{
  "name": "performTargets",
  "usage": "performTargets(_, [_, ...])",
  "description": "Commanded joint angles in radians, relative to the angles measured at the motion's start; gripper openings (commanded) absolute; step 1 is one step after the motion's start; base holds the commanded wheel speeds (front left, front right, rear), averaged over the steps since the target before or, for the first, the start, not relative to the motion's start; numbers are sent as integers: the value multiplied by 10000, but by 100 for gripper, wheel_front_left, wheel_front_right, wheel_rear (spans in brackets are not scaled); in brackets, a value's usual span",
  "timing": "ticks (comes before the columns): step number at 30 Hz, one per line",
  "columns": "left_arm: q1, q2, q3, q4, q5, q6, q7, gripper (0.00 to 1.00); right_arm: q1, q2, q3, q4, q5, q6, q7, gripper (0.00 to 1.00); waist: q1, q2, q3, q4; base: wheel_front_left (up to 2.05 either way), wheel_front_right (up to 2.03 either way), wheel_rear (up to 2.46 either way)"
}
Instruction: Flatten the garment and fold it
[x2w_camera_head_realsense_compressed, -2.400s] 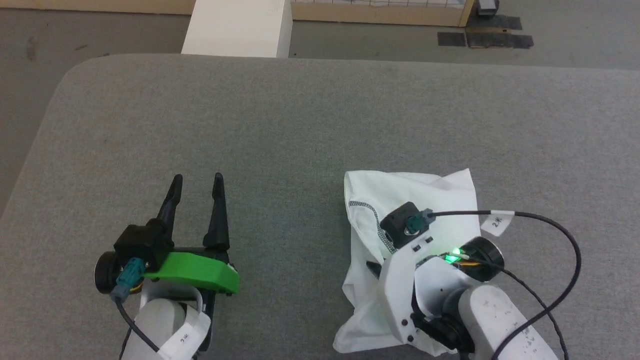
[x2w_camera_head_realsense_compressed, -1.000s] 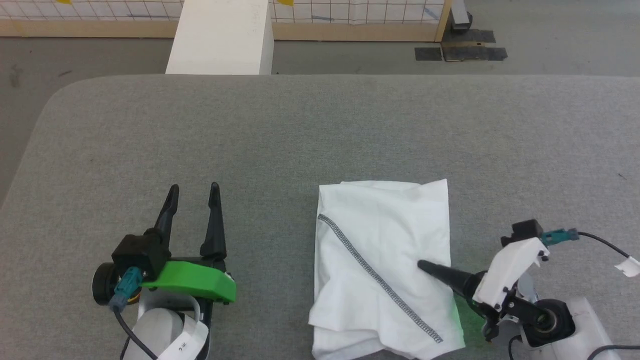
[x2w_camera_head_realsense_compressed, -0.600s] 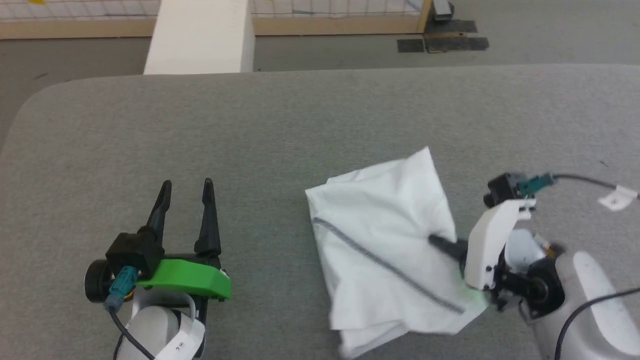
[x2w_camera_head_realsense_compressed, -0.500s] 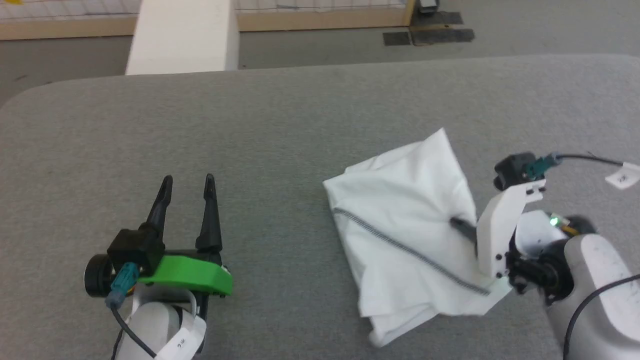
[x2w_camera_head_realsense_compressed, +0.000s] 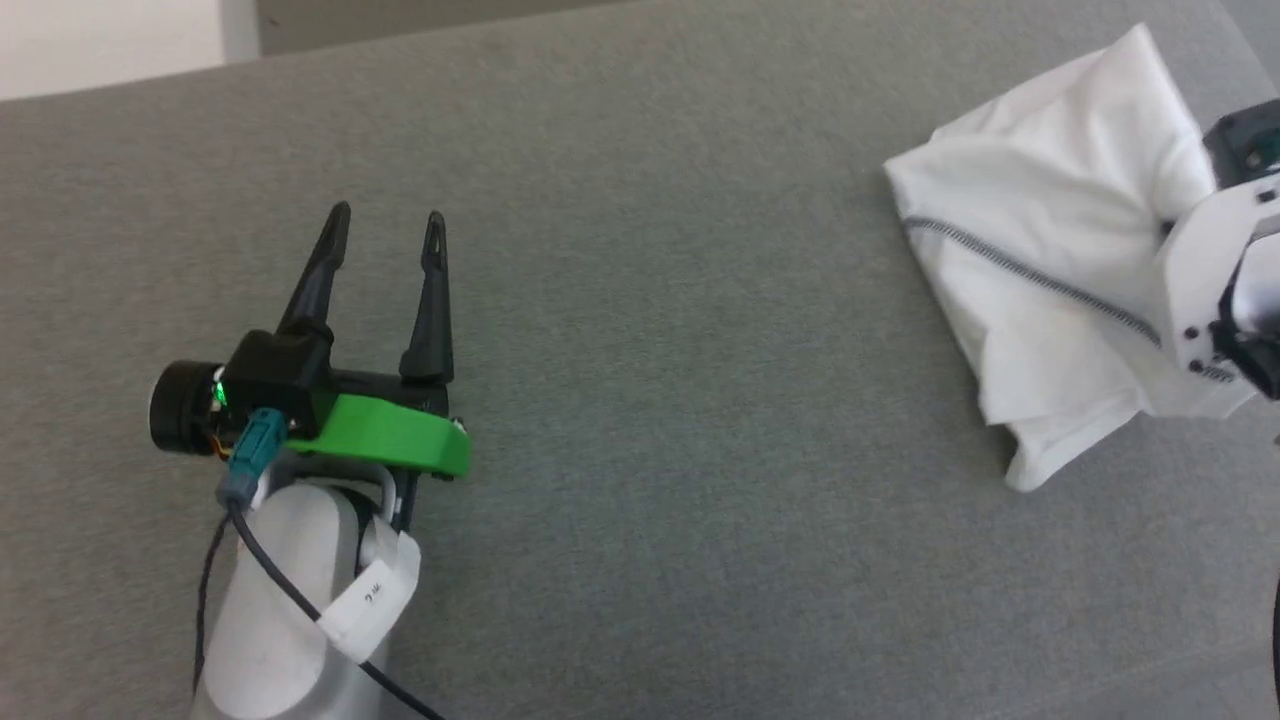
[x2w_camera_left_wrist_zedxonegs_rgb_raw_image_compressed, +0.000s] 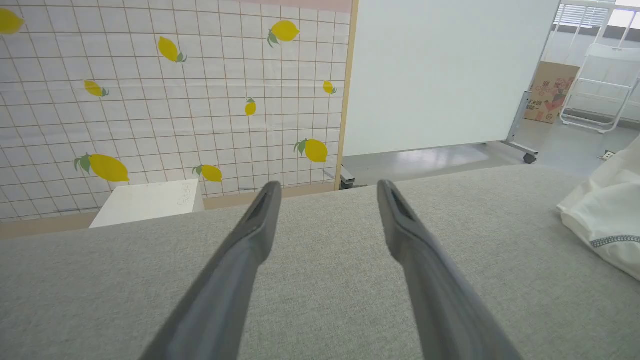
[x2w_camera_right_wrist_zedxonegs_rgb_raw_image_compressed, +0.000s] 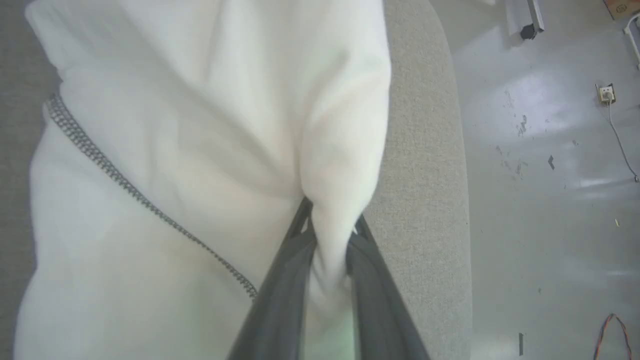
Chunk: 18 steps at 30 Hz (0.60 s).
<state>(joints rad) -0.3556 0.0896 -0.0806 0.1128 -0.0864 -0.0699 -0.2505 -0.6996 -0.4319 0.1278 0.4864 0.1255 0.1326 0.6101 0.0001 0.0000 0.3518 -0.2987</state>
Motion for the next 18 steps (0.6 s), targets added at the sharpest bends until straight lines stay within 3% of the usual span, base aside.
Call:
performTargets(1, [-280, 142, -28, -47, 100, -22, 55, 100, -362, -61, -151, 312, -228, -19, -362, 0, -1, 0, 1187, -1098, 0, 0, 0])
performTargets(8, [-703, 511, -143, -565, 359, -17, 540, 100, -1509, -163, -1062, 2038, -1604, -19, -1653, 0, -1, 0, 1809, -1314, 0, 0, 0])
performTargets(18, [-1004, 753, -244, -1150, 477, 46, 994, 100, -2510, 61, -2395, 3906, -2828, -19, -3280, 0, -1, 0, 2200, -946, 0, 0, 0])
